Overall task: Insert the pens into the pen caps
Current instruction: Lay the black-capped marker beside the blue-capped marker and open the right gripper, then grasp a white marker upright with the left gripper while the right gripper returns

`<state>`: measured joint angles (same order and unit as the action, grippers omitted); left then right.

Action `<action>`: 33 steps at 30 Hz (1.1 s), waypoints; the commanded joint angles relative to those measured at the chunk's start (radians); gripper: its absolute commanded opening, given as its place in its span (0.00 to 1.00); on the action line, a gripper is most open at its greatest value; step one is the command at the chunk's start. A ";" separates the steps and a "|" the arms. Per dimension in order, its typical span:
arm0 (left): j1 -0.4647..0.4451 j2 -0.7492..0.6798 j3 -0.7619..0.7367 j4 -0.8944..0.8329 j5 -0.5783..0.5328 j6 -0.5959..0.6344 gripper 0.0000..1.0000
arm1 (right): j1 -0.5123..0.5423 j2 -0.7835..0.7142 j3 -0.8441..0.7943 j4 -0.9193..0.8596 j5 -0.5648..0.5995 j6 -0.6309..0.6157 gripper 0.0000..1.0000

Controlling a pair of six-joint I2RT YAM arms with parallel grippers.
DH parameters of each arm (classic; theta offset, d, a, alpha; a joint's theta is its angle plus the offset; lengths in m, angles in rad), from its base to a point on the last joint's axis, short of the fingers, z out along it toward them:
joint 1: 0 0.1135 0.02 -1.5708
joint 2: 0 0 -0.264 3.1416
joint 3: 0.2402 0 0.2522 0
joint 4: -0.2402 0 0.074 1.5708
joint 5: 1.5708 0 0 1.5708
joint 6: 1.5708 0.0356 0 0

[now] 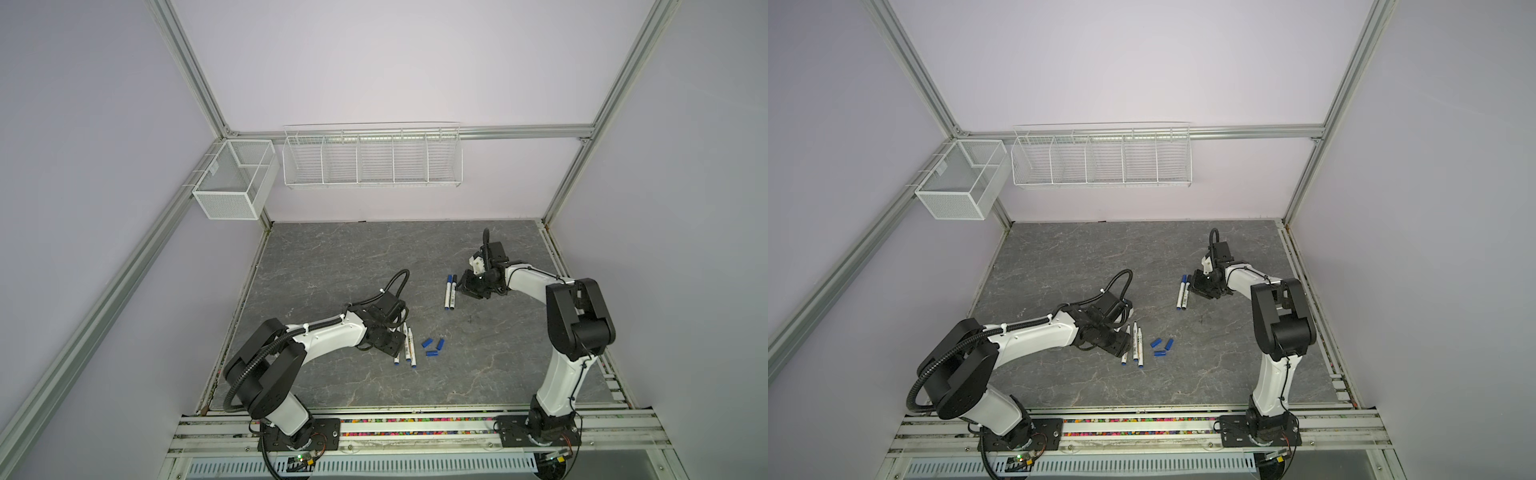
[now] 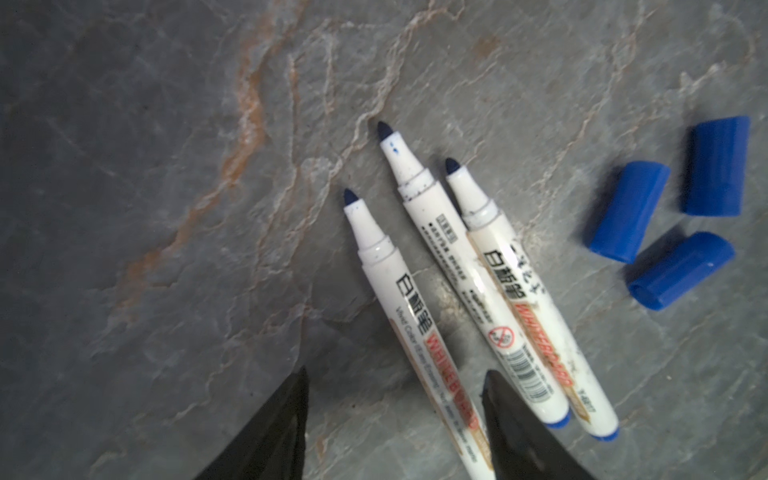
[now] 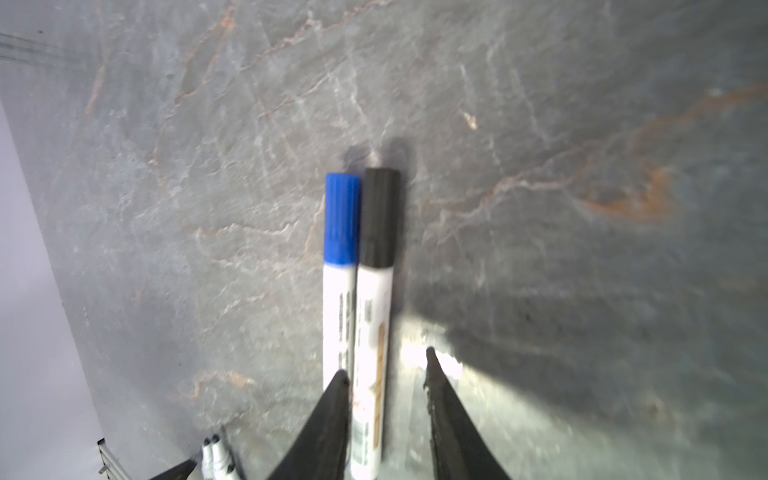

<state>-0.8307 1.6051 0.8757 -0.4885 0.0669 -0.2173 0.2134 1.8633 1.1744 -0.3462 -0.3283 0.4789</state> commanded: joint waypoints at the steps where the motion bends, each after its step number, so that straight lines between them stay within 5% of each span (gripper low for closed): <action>1: -0.007 0.028 0.041 -0.056 -0.022 -0.010 0.62 | -0.002 -0.082 -0.041 0.018 0.016 0.000 0.34; 11: -0.007 0.077 0.055 -0.179 -0.082 -0.080 0.37 | -0.002 -0.263 -0.133 0.004 0.028 0.007 0.34; 20: 0.039 0.091 0.075 -0.144 -0.075 -0.112 0.02 | 0.010 -0.435 -0.224 0.004 0.001 0.008 0.34; 26: 0.079 0.013 0.134 0.012 0.015 -0.047 0.00 | 0.167 -0.481 -0.260 0.044 -0.023 -0.031 0.39; 33: 0.079 0.021 0.194 0.168 0.126 -0.070 0.00 | 0.307 -0.412 -0.262 0.254 -0.080 0.076 0.45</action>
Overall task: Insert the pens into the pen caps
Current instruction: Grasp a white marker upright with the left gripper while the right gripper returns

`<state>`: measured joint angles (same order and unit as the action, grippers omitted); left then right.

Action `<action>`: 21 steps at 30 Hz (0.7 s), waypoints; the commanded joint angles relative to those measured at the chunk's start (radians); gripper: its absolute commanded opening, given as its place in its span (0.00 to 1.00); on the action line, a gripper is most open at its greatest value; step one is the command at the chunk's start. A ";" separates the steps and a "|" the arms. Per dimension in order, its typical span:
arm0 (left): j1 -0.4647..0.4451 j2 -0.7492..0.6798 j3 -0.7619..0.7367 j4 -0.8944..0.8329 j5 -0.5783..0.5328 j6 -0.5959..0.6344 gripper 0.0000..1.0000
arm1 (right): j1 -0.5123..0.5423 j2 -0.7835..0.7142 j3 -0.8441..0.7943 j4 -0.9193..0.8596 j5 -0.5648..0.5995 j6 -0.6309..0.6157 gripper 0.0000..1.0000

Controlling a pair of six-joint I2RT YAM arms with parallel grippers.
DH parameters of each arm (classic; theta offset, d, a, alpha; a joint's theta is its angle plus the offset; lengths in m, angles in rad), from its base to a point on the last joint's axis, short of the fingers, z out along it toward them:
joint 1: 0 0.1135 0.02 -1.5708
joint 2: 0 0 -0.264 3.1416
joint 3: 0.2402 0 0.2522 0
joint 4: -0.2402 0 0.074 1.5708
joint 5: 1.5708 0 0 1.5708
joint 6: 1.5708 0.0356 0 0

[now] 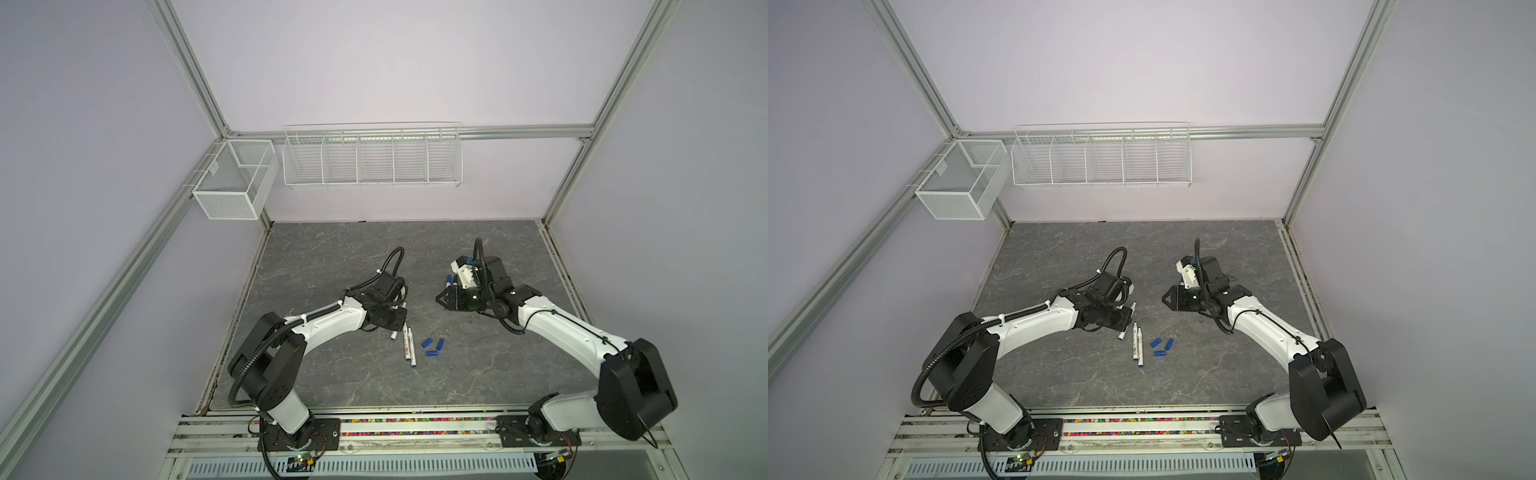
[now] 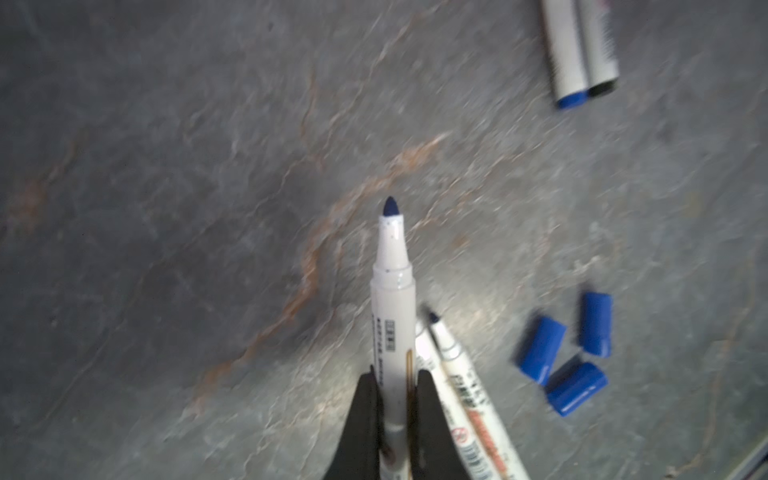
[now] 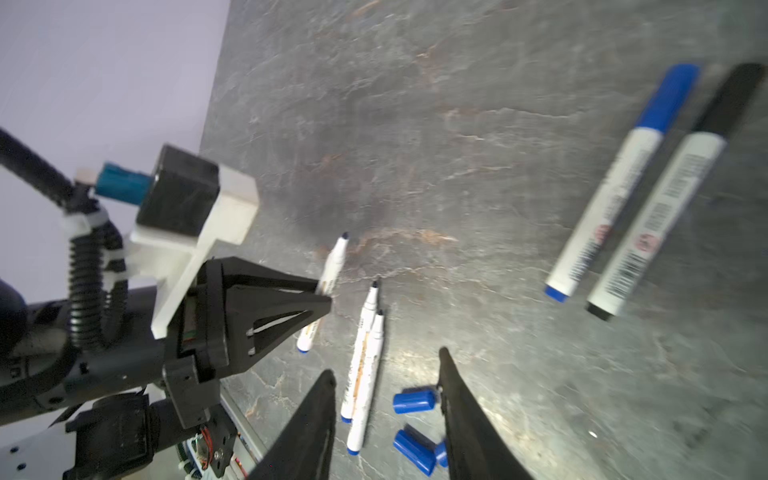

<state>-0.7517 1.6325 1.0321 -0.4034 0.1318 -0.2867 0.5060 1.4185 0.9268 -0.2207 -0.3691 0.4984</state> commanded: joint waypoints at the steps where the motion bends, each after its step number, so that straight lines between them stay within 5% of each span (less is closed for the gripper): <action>1: 0.000 -0.004 0.042 0.089 0.067 -0.001 0.00 | 0.018 0.048 -0.010 0.155 -0.052 0.075 0.45; 16: -0.001 -0.080 -0.023 0.152 0.101 0.002 0.00 | 0.076 0.219 0.086 0.221 -0.091 0.114 0.44; 21: -0.003 -0.080 -0.024 0.156 0.110 0.006 0.00 | 0.077 0.252 0.092 0.250 -0.097 0.136 0.36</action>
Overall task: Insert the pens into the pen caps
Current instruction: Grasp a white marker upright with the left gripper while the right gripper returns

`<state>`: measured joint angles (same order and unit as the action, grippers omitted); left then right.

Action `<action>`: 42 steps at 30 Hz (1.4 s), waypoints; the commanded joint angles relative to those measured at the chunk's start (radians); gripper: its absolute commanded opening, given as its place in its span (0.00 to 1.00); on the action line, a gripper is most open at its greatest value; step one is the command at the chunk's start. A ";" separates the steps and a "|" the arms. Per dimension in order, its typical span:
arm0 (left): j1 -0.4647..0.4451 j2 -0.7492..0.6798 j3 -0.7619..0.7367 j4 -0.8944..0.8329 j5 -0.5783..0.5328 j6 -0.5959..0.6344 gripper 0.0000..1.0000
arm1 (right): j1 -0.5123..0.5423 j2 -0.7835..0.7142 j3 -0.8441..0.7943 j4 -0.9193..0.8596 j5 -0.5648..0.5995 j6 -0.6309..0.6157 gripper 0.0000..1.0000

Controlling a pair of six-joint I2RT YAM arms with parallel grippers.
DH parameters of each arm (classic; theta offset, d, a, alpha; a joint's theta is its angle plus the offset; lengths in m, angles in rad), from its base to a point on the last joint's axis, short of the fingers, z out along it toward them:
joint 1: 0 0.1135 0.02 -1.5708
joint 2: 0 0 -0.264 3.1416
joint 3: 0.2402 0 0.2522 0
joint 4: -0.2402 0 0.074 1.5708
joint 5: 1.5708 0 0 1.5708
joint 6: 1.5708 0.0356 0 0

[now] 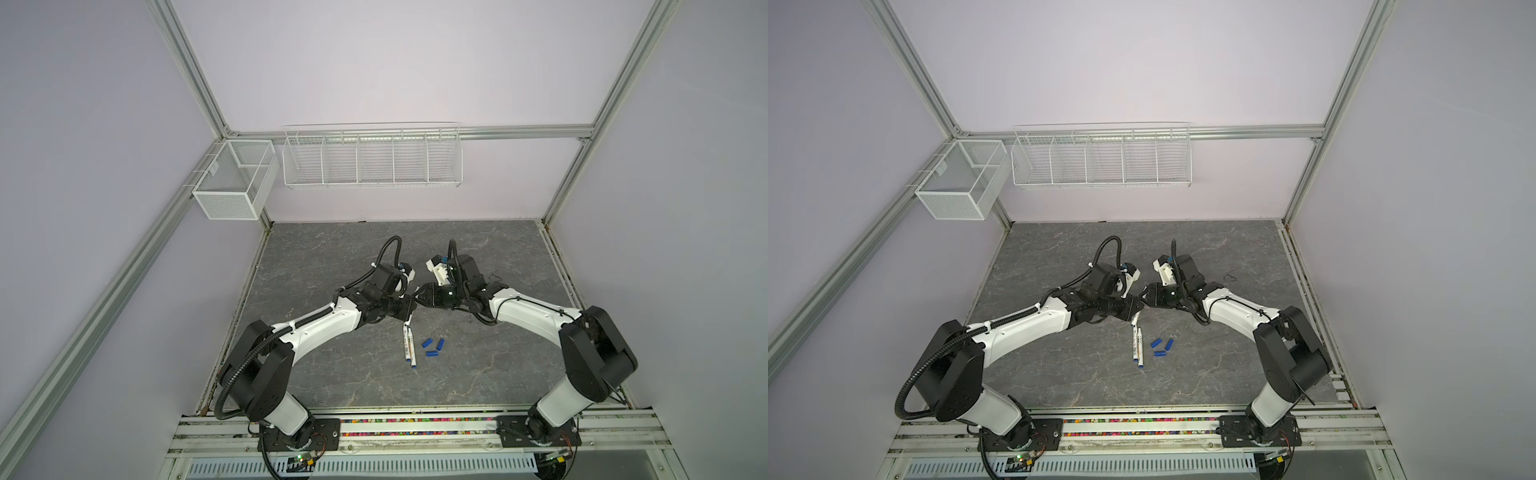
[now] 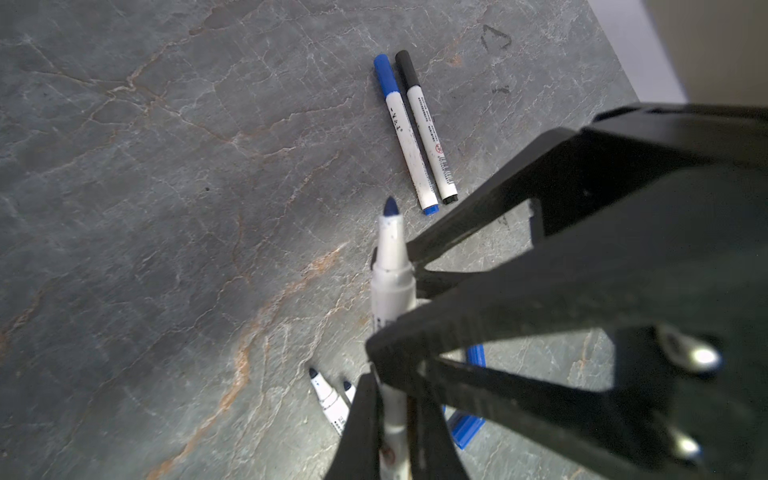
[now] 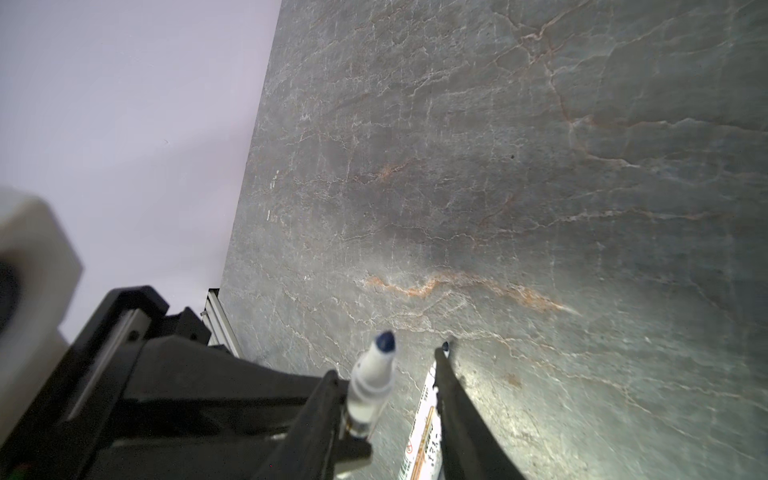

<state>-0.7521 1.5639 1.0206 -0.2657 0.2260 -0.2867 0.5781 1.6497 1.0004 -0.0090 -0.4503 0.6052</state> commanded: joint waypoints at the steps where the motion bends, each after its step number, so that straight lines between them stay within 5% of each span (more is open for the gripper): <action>1: -0.002 -0.012 -0.013 0.019 0.015 0.005 0.00 | 0.005 0.022 0.017 0.046 -0.020 0.035 0.30; 8: -0.002 -0.004 -0.014 0.009 0.005 0.010 0.00 | 0.006 0.011 -0.010 0.085 -0.037 0.062 0.14; 11: -0.003 0.012 -0.016 -0.005 0.003 0.021 0.24 | 0.003 -0.005 -0.029 0.111 -0.041 0.084 0.13; 16: -0.003 0.035 -0.023 -0.007 0.020 0.024 0.30 | -0.001 -0.030 -0.049 0.142 -0.042 0.114 0.12; 29: -0.003 0.031 -0.025 0.021 0.062 0.039 0.24 | -0.022 -0.040 -0.065 0.195 -0.076 0.164 0.11; 35: -0.003 -0.006 -0.057 0.058 0.067 0.039 0.00 | -0.036 -0.051 -0.080 0.191 -0.076 0.164 0.12; 38: -0.003 -0.015 -0.068 0.064 0.042 0.032 0.00 | -0.039 -0.065 -0.080 0.140 -0.060 0.131 0.18; 42: -0.003 -0.017 -0.071 0.057 -0.042 0.007 0.00 | -0.022 -0.088 -0.056 -0.059 0.006 0.011 0.45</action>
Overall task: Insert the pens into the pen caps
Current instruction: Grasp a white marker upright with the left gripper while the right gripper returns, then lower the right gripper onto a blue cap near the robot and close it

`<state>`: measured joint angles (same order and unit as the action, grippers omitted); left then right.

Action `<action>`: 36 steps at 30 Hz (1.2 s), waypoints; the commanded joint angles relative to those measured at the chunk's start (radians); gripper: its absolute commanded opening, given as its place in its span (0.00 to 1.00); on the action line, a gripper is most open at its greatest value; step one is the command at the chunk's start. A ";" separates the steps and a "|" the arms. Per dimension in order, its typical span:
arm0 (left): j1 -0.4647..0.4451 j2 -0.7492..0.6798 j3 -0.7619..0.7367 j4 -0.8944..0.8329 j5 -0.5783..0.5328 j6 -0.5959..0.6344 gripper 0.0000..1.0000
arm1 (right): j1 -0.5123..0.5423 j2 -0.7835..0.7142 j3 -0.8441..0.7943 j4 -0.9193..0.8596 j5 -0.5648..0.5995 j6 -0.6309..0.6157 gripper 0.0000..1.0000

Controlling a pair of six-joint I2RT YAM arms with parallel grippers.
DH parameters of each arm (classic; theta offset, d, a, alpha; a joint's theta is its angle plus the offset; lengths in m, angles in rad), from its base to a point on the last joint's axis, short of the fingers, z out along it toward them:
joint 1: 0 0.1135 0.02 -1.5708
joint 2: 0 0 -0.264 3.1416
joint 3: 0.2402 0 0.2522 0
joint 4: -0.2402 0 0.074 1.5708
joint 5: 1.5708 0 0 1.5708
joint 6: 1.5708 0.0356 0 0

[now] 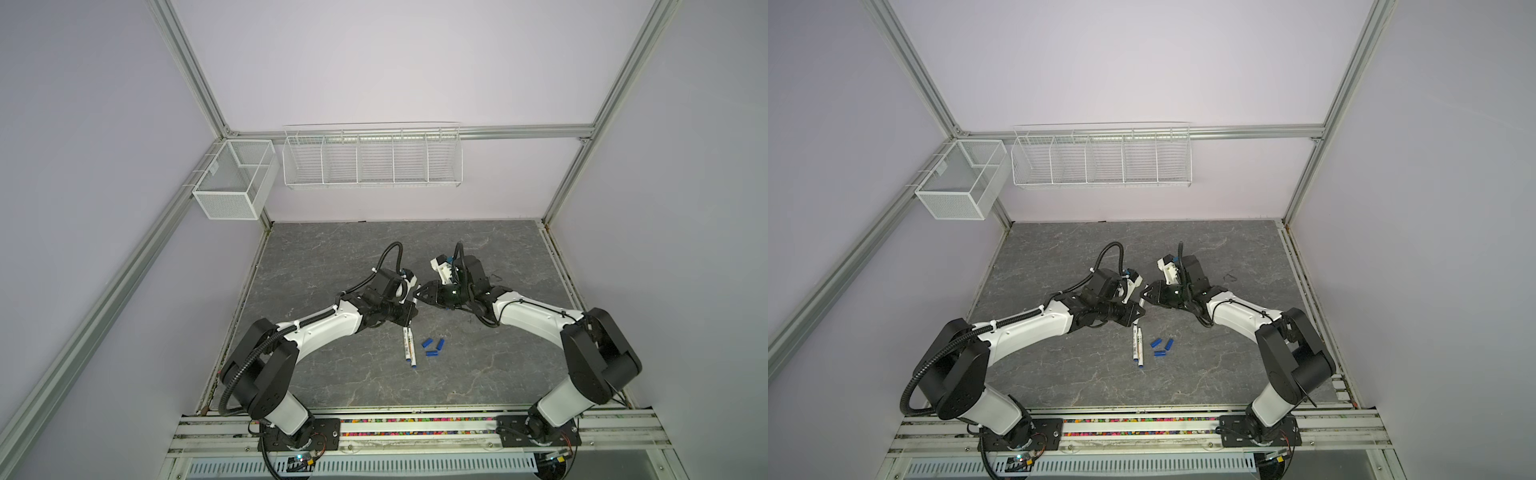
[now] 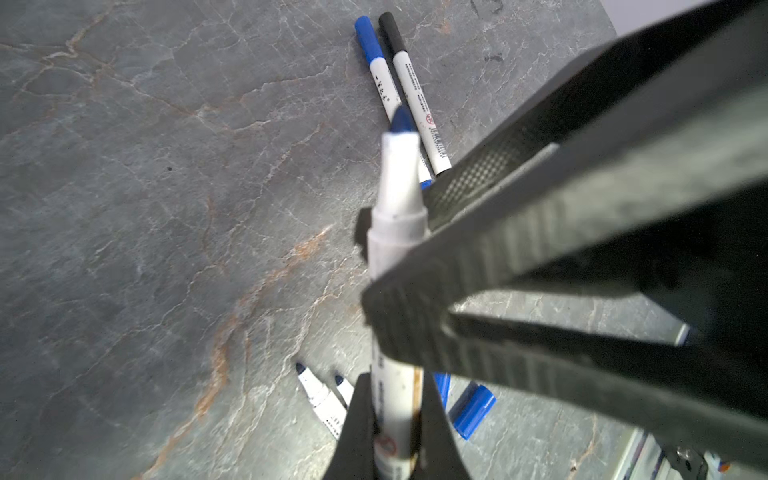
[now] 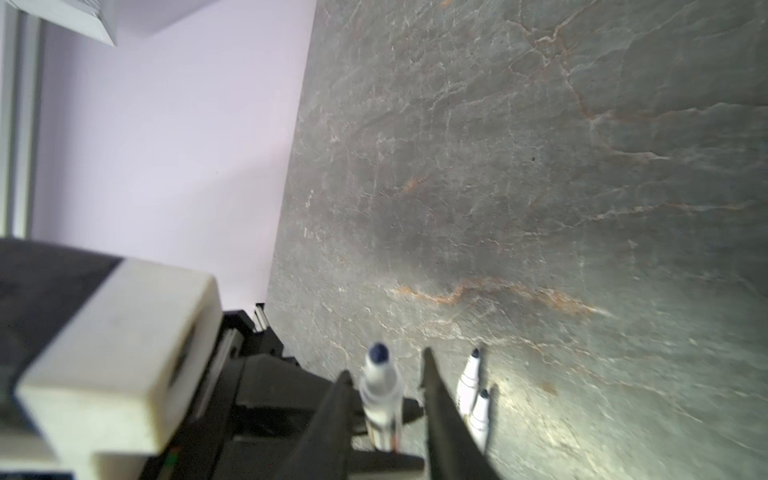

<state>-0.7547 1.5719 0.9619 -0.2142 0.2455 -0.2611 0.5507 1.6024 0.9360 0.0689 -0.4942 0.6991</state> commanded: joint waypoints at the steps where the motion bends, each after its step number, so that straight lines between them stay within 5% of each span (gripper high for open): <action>1: 0.000 -0.023 -0.012 0.001 -0.089 -0.025 0.00 | 0.015 -0.050 0.011 -0.197 0.082 -0.123 0.48; 7: 0.000 -0.016 -0.006 -0.029 -0.203 -0.048 0.00 | 0.073 -0.089 -0.017 -0.447 0.272 -0.222 0.51; 14: 0.000 -0.007 0.009 -0.039 -0.213 -0.055 0.00 | 0.160 -0.072 -0.030 -0.592 0.467 -0.217 0.51; 36: 0.000 -0.009 -0.007 -0.031 -0.206 -0.059 0.00 | 0.216 0.074 0.035 -0.642 0.485 -0.233 0.40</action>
<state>-0.7547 1.5688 0.9607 -0.2443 0.0490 -0.3069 0.7567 1.6543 0.9520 -0.5499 -0.0006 0.4824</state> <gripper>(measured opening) 0.098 0.409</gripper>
